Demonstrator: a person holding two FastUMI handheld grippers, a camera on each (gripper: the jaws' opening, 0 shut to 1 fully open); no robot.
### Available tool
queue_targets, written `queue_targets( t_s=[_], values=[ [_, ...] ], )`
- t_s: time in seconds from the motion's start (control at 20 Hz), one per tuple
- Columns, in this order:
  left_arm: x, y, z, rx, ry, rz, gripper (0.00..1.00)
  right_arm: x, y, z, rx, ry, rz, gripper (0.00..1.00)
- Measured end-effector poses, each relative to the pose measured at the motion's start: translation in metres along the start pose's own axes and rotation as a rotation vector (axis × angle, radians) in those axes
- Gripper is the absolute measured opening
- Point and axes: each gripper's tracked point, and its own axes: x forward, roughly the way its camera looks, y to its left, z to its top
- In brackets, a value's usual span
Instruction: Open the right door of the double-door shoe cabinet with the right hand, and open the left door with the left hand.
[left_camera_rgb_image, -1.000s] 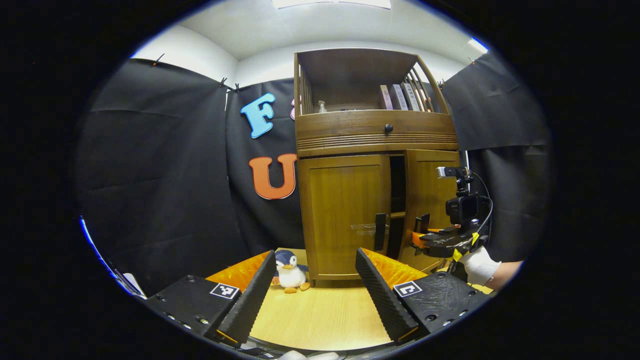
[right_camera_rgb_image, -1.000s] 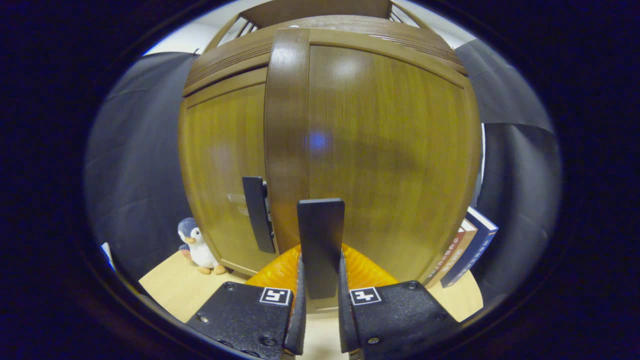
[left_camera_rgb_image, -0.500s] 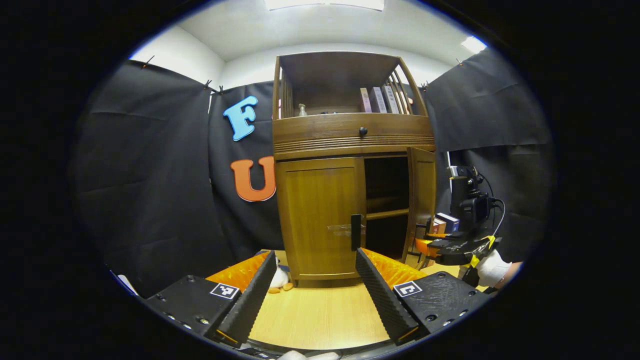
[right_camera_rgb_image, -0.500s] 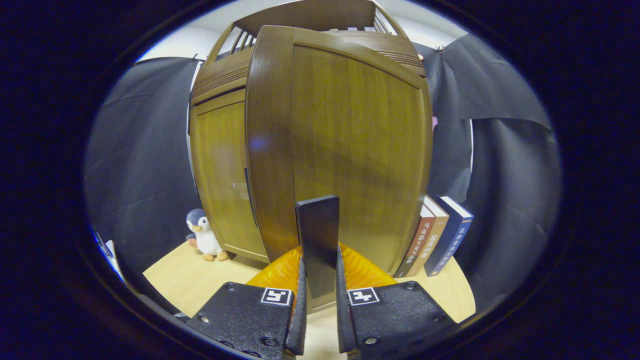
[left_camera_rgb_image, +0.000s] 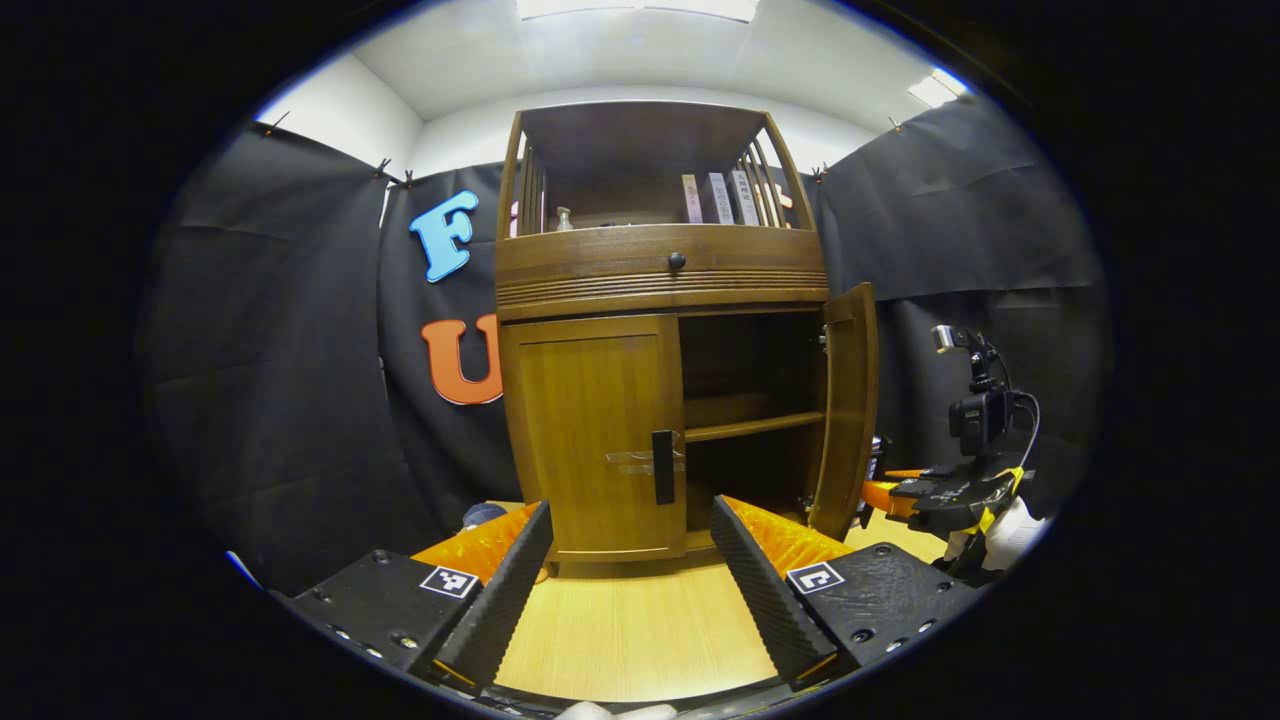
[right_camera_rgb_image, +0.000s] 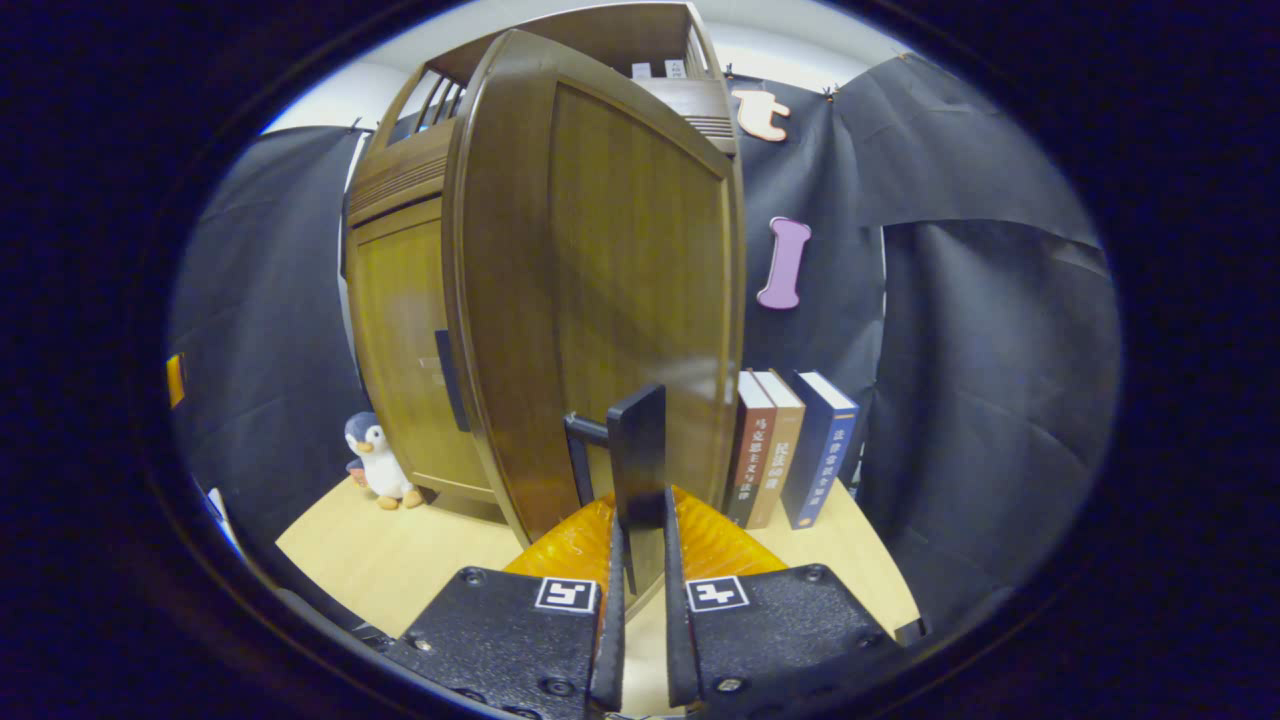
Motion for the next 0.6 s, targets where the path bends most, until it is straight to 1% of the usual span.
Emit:
queue_targets(
  t_s=[0.15,0.3,0.35,0.4,0.55,0.6],
  values=[
    [0.005,-0.017,0.001,0.002,-0.002,-0.032,0.96,-0.005,-0.026,-0.002,-0.006,0.0,-0.042,0.15],
    [0.01,-0.032,0.003,0.002,-0.002,-0.056,0.96,-0.01,-0.054,-0.002,-0.004,-0.001,-0.095,0.07],
    [0.011,-0.036,0.004,0.002,-0.002,-0.061,0.96,-0.01,-0.063,-0.002,-0.002,0.001,-0.107,0.06],
    [0.013,-0.04,0.004,0.003,-0.002,-0.065,0.96,-0.012,-0.07,-0.001,-0.003,0.006,-0.112,0.04],
    [0.02,-0.051,0.007,0.003,-0.012,-0.066,0.96,-0.012,-0.079,0.0,-0.004,0.01,-0.076,0.04],
    [0.025,-0.055,0.006,0.005,-0.009,-0.065,1.0,-0.012,-0.084,-0.001,-0.005,0.011,-0.066,0.04]
  ],
)
